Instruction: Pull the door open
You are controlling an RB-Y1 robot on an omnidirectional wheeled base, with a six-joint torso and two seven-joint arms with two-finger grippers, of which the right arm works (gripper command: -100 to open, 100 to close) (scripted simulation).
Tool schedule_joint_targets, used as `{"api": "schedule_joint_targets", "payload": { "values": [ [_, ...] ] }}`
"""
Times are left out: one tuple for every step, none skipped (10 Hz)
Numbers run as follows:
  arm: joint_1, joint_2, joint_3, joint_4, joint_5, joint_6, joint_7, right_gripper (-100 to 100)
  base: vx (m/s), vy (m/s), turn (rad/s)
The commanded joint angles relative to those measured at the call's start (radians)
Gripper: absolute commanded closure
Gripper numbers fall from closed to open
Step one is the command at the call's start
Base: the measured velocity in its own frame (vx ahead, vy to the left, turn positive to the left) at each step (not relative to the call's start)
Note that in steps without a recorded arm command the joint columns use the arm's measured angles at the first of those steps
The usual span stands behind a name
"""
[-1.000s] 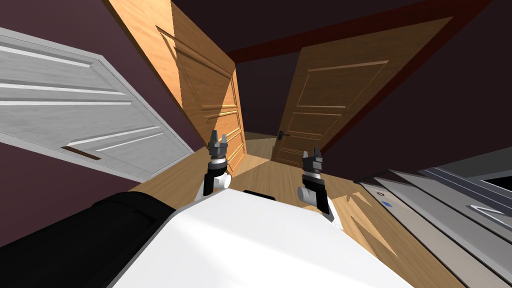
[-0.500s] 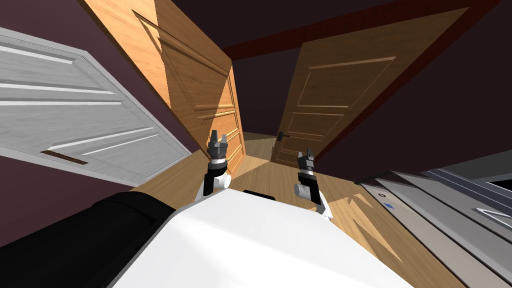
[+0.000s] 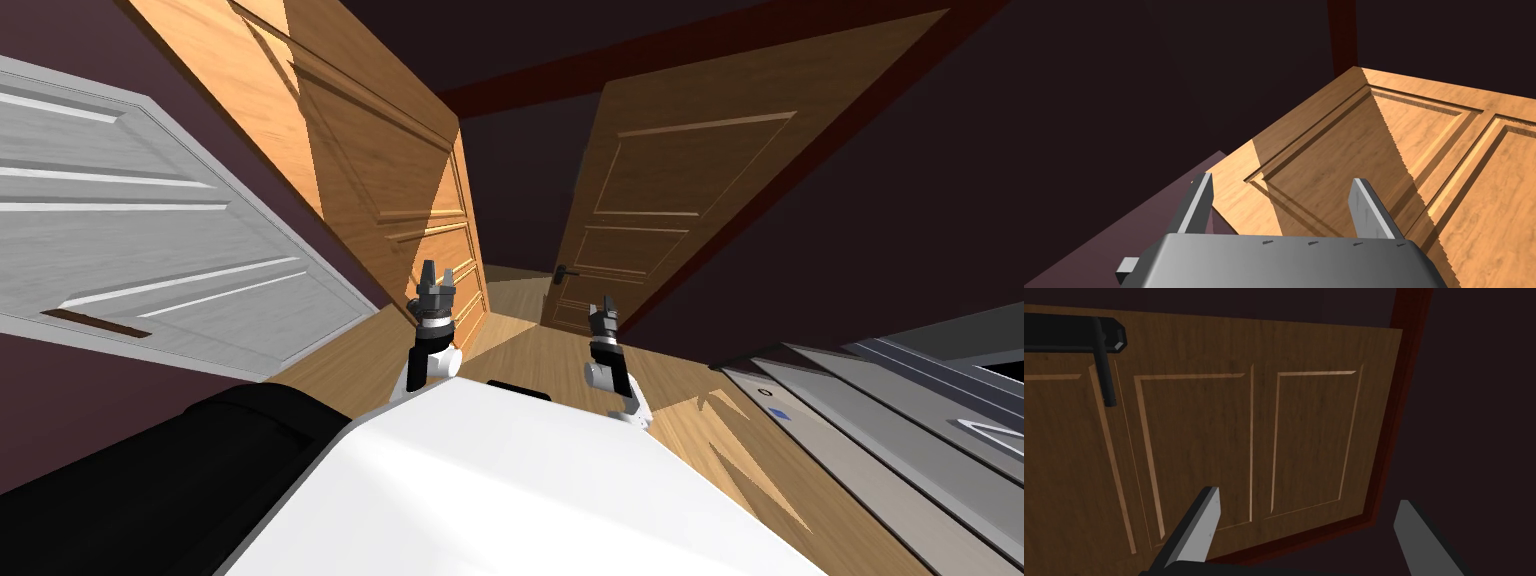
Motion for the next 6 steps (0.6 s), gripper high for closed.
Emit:
{"api": "schedule_joint_targets", "payload": {
  "values": [
    [-0.029, -0.008, 0.003, 0.050, -0.006, 0.002, -0.005, -100, 0.102, 0.002, -0.026],
    [-0.049, -0.012, 0.005, 0.082, -0.010, 0.001, -0.007, -100, 0.112, 0.000, -0.027],
    [-0.049, -0.012, 0.005, 0.094, -0.010, 0.001, -0.007, -100, 0.072, -0.001, -0.002],
    [-0.070, -0.017, 0.007, 0.130, -0.013, 0.000, -0.010, -100, 0.055, 0.000, -0.015],
    [-0.090, -0.021, 0.008, 0.161, -0.017, -0.001, -0.012, -100, 0.077, -0.004, -0.033],
    [-0.090, -0.021, 0.008, 0.167, -0.017, -0.001, -0.012, -100, 0.060, 0.001, -0.007]
  ]
}}
